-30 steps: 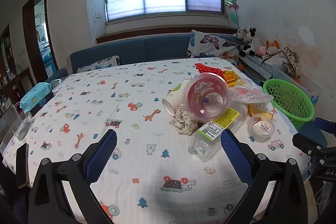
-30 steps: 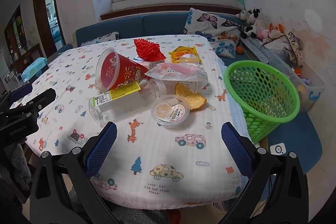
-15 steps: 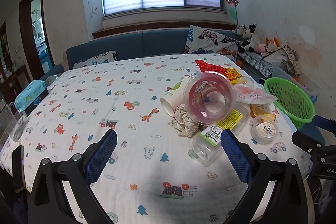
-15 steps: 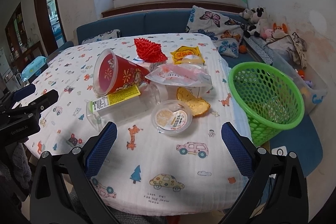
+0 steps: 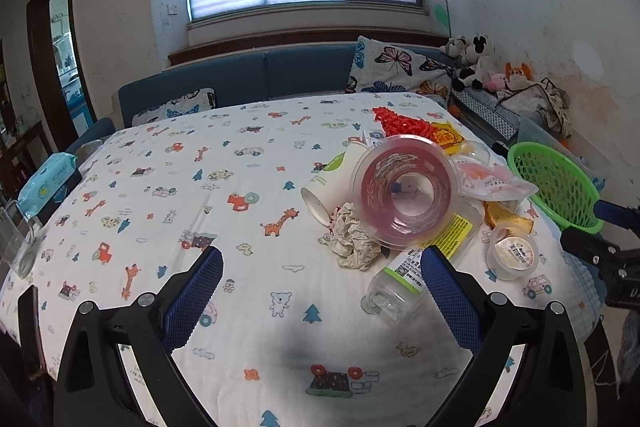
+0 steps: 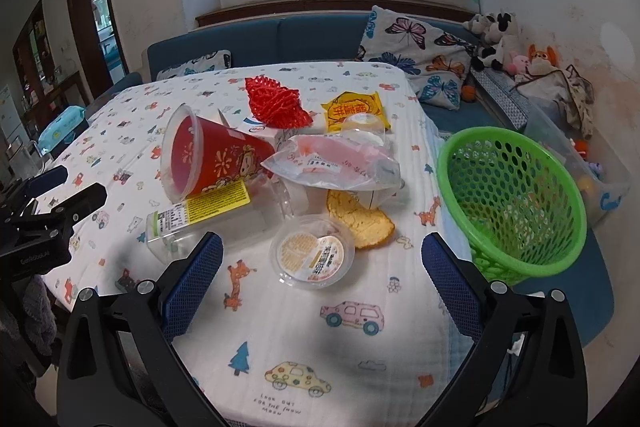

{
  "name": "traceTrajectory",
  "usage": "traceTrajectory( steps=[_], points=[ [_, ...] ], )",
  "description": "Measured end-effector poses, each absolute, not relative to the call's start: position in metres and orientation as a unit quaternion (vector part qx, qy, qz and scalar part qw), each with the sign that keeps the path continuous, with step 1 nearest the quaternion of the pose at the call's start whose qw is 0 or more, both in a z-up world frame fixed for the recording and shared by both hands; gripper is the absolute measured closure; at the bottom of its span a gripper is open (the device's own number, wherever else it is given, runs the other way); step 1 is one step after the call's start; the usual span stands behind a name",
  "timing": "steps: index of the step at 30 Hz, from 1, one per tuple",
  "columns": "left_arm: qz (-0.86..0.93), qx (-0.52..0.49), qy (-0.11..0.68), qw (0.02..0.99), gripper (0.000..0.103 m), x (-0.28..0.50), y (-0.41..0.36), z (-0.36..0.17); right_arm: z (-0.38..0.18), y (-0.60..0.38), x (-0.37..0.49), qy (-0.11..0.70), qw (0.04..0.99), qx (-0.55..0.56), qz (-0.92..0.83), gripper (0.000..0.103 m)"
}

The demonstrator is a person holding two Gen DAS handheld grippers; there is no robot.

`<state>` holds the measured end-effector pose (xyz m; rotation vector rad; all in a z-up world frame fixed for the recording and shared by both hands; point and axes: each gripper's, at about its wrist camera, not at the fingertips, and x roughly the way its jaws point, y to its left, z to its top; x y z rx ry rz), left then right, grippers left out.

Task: Collect trash
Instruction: 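Move both tools toward the cluttered items on the table, then grasp the red cartoon cup with the left tool while the right tool grasps the pink plastic bag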

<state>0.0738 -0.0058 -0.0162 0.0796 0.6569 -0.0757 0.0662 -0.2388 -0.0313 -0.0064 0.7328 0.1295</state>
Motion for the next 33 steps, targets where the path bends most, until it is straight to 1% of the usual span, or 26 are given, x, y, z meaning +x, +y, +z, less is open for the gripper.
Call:
traceTrajectory(
  steps=[9,10,11,15,17,25,28,30,32,33],
  points=[
    [-0.041,0.036,0.333,0.941,0.008,0.094,-0.004,-0.019,-0.035,-0.253,0.098,0.375,0.925,0.002,0.07,0.007],
    [-0.044,0.037,0.334,0.941,0.01,0.096,-0.004,-0.019,-0.036,-0.255,0.101,0.376,0.924,0.003,0.068,0.007],
    [-0.048,0.039,0.334,0.94,0.015,0.099,-0.004,-0.019,-0.036,-0.257,0.103,0.377,0.924,0.004,0.067,0.007],
    [-0.062,0.044,0.338,0.938,0.021,0.116,-0.006,-0.018,-0.04,-0.263,0.109,0.385,0.921,0.009,0.065,0.007],
    [-0.081,0.037,0.345,0.934,0.026,0.129,-0.007,-0.017,-0.042,-0.263,0.111,0.389,0.919,0.008,0.065,0.008],
    [-0.139,0.077,0.359,0.92,0.037,0.172,-0.021,-0.029,-0.046,-0.266,0.116,0.396,0.916,0.01,0.06,0.008],
    [-0.153,0.086,0.367,0.914,0.038,0.187,-0.026,-0.036,-0.048,-0.268,0.118,0.399,0.915,0.009,0.055,0.008],
    [-0.169,0.088,0.371,0.909,0.043,0.194,-0.029,-0.041,-0.049,-0.269,0.119,0.401,0.914,0.009,0.053,0.008],
    [-0.182,0.088,0.378,0.904,0.053,0.199,-0.031,-0.045,-0.051,-0.271,0.122,0.403,0.913,0.008,0.053,0.008],
    [-0.192,0.087,0.381,0.9,0.057,0.201,-0.032,-0.048,-0.052,-0.272,0.124,0.405,0.913,0.009,0.054,0.008]
  ],
)
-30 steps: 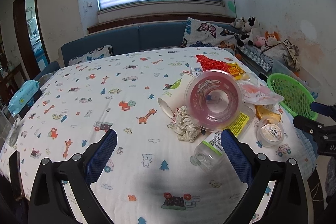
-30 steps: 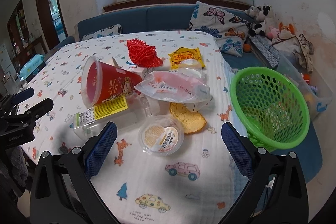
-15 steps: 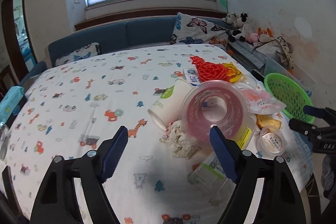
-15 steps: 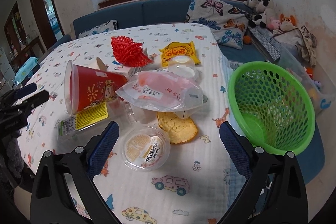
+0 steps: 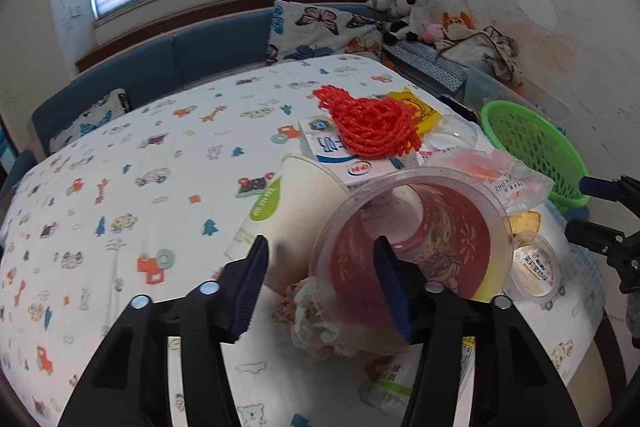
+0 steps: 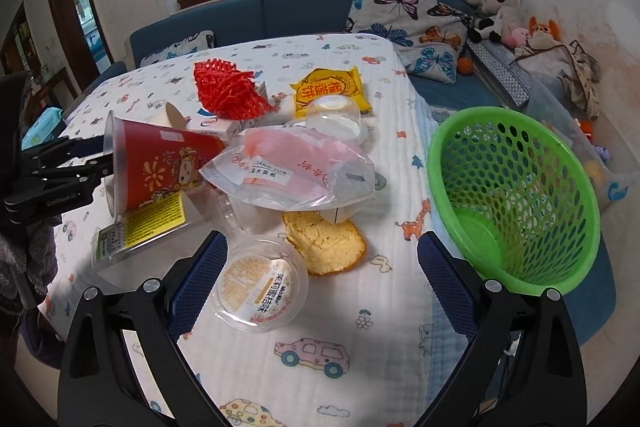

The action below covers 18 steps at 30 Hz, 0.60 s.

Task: Collect trash
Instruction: 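Grasp the red cartoon cup with the left tool while the right tool grasps the pink plastic bag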

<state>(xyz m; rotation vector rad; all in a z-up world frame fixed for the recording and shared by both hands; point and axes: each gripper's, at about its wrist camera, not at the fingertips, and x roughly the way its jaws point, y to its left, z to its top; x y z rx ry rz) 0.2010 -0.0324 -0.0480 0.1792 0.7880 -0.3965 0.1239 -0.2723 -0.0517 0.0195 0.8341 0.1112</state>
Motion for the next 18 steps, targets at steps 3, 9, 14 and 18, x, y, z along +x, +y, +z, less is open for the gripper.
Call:
traceTrajectory(
  steps=[3,9,14,18],
  points=[
    [-0.21,0.086,0.383,0.895,0.07,0.202,-0.036,-0.052,-0.053,-0.274,0.13,0.41,0.91,0.015,0.059,0.009],
    [-0.222,0.083,0.378,0.895,0.091,0.2,-0.038,-0.055,-0.054,-0.286,0.15,0.417,0.905,0.044,0.071,0.013],
    [-0.221,0.079,0.37,0.899,0.095,0.197,-0.038,-0.052,-0.056,-0.302,0.17,0.424,0.9,0.077,0.071,0.023],
    [-0.223,0.07,0.363,0.902,0.096,0.194,-0.035,-0.048,-0.066,-0.311,0.182,0.439,0.892,0.091,0.061,0.035]
  ],
)
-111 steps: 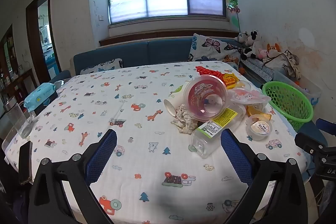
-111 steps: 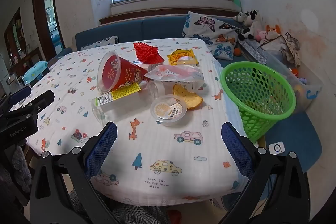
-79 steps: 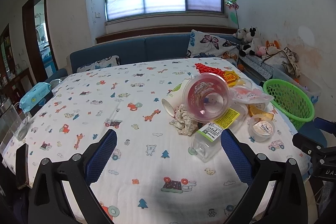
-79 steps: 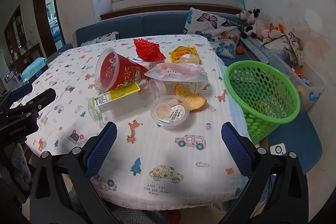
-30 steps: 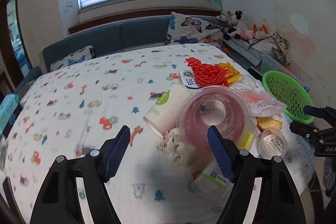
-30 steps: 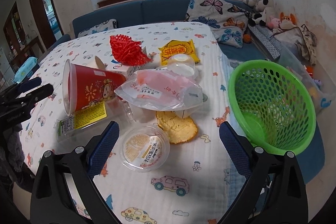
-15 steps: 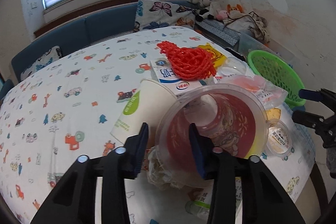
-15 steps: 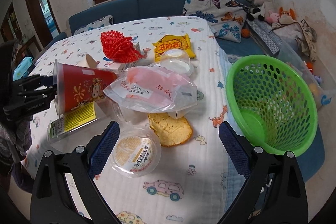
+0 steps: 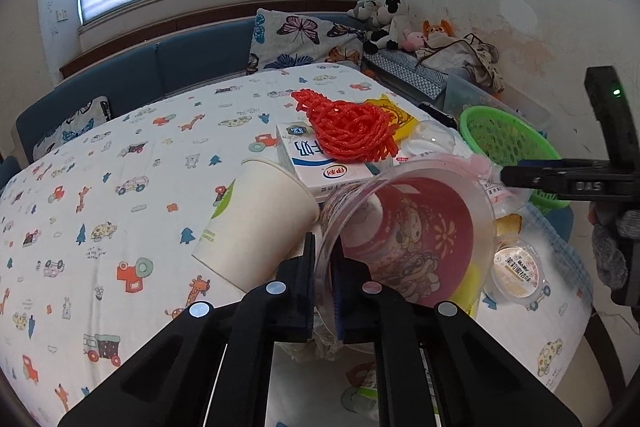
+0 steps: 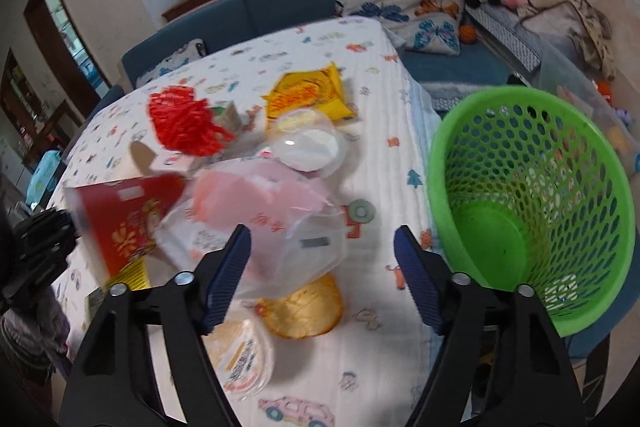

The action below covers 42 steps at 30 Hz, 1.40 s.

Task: Collect trash
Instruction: 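Grasp the red cartoon cup with the left tool while the right tool grasps the pink plastic bag, then drop the bag into the green basket with the right tool while the left tool drops the red cup in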

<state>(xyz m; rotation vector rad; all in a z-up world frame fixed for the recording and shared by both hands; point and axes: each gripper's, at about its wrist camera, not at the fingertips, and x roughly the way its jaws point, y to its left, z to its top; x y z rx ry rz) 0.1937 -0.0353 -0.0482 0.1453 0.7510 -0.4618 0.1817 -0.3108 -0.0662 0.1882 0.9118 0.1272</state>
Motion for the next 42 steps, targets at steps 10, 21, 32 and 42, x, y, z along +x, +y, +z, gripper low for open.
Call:
traceTrajectory(
  steps=[10,21,32,42],
  points=[
    [-0.236,0.052,0.357,0.902,0.098,0.185,-0.032,-0.039,-0.085,-0.322,0.192,0.453,0.874,0.154,0.088,0.068],
    [-0.256,0.037,0.344,0.903,0.098,0.173,-0.033,-0.018,-0.05,-0.332,0.175,0.406,0.901,0.131,0.081,0.069],
    [-0.289,0.019,0.33,0.898,0.098,0.175,-0.059,0.006,-0.038,-0.401,0.163,0.383,0.913,0.14,-0.004,0.069],
    [-0.349,0.031,0.325,0.879,0.098,0.197,-0.143,0.024,-0.068,-0.479,0.161,0.413,0.894,0.141,-0.103,0.063]
  ],
)
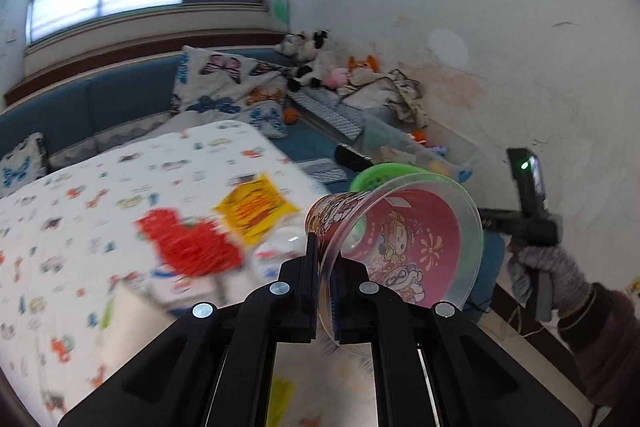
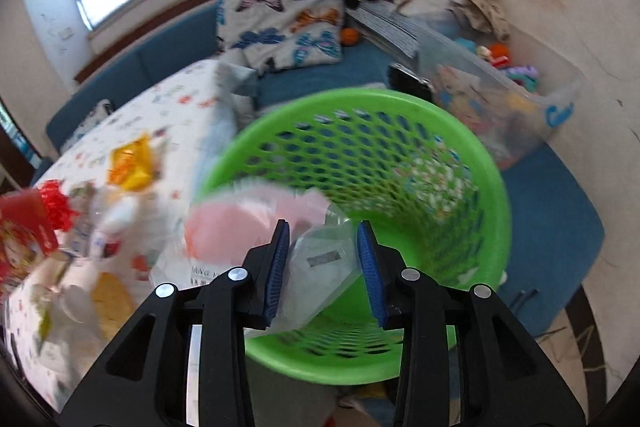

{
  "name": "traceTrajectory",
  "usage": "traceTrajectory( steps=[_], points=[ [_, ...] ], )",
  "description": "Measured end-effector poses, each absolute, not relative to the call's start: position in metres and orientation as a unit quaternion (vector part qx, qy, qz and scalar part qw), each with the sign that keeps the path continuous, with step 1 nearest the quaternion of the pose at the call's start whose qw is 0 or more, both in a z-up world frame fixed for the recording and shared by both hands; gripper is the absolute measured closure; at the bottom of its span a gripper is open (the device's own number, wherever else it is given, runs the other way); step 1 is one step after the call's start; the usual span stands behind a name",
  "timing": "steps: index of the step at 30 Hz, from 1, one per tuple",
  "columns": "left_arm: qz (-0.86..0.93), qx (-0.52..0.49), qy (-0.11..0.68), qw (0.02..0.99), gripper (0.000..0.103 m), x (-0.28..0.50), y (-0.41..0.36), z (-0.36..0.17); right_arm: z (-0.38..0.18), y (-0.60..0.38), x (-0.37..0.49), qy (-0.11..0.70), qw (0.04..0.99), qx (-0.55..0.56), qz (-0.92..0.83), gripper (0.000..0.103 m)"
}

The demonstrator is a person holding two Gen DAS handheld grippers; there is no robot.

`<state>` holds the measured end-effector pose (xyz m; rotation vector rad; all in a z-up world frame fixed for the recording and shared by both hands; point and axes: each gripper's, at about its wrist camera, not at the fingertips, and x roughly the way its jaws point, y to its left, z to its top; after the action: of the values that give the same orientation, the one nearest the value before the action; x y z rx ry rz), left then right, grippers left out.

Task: Collect trash
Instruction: 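Drop the bag into the green basket with the right tool while the left tool drops the red cup in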

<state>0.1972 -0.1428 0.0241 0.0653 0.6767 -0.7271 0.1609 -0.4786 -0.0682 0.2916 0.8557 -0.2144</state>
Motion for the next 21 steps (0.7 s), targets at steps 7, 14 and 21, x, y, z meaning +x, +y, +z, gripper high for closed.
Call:
traceTrajectory(
  steps=[7,14,21],
  points=[
    [-0.38,0.064,0.348,0.855,0.098,0.217,-0.216,0.015,-0.08,-0.502,0.149,0.415,0.89,0.152,-0.115,0.044],
    [-0.4,0.092,0.369,0.834,0.098,0.229,-0.277,0.0,-0.069,-0.511,0.127,0.396,0.897,0.153,-0.119,0.033],
    [-0.411,0.119,0.412,0.805,0.098,0.237,-0.337,-0.03,-0.064,-0.517,0.103,0.38,0.905,0.132,-0.14,0.029]
  ],
)
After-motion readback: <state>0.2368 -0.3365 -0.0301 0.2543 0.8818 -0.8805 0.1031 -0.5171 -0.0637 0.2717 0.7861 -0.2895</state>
